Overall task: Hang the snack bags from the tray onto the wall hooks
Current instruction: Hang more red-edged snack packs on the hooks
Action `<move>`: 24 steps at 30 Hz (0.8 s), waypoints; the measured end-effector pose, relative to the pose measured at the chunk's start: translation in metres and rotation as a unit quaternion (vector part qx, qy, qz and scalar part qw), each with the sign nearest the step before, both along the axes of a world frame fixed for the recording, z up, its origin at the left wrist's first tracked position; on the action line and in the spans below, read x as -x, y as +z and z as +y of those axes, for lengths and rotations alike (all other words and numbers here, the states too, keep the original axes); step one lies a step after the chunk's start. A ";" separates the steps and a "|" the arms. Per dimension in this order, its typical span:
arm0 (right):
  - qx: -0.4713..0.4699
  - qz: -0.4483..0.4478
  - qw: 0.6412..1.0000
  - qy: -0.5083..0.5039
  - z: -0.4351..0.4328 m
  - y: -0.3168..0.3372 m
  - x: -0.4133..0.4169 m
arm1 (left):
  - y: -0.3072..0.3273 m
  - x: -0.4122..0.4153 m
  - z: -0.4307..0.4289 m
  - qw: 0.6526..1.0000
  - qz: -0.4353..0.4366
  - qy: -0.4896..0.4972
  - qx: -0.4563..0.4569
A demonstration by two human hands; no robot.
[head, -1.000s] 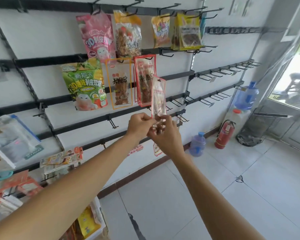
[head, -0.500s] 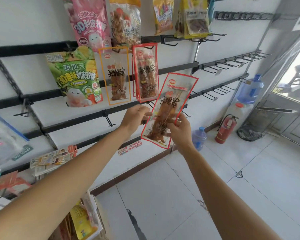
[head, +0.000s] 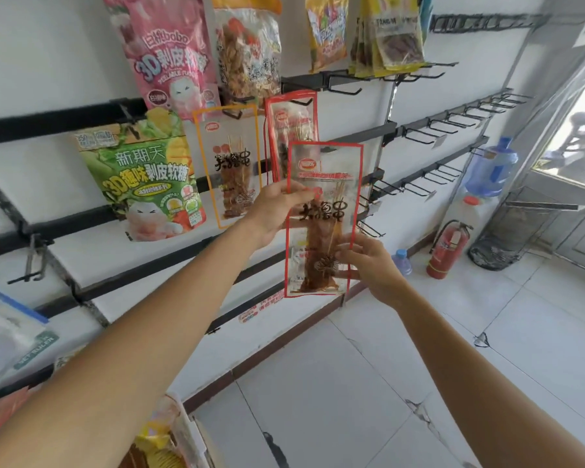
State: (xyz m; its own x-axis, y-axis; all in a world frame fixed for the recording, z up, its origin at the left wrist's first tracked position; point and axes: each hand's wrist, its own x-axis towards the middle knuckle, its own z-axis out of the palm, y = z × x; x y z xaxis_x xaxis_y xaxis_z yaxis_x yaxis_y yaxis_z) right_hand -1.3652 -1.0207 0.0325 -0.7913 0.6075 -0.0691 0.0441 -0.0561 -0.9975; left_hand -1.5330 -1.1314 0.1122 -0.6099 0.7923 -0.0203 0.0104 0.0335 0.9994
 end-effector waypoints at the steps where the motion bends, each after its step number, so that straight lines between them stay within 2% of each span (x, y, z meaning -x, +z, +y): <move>1: -0.008 -0.006 1.000 -0.012 0.004 -0.002 0.006 | 0.000 0.005 0.003 1.000 0.011 0.000 0.001; 5: -0.076 -0.007 0.996 -0.034 0.025 0.002 0.037 | 0.001 0.025 0.011 0.999 0.024 0.028 0.005; 11: -0.084 0.159 0.983 -0.032 0.059 0.047 0.091 | 0.008 0.041 0.029 0.994 0.056 0.085 0.036; 13: -0.083 0.190 0.978 -0.012 0.070 0.063 0.107 | 0.006 0.045 0.035 0.990 0.071 0.118 0.042; 20: -0.079 0.195 0.975 0.072 0.115 0.076 0.146 | -0.002 0.049 0.060 0.971 0.086 0.220 0.045; 24: -0.069 0.202 0.974 0.080 0.128 0.090 0.154 | 0.008 0.044 0.075 0.949 0.146 0.276 0.040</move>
State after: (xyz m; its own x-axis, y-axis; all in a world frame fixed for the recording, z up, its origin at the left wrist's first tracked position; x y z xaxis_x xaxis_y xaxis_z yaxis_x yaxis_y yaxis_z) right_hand -1.5194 -0.8923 0.1223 -0.8218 0.4560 0.3417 -0.3571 0.0552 -0.9324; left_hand -1.5765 -1.0562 0.1198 -0.9209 0.3526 0.1663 0.2448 0.1909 0.9506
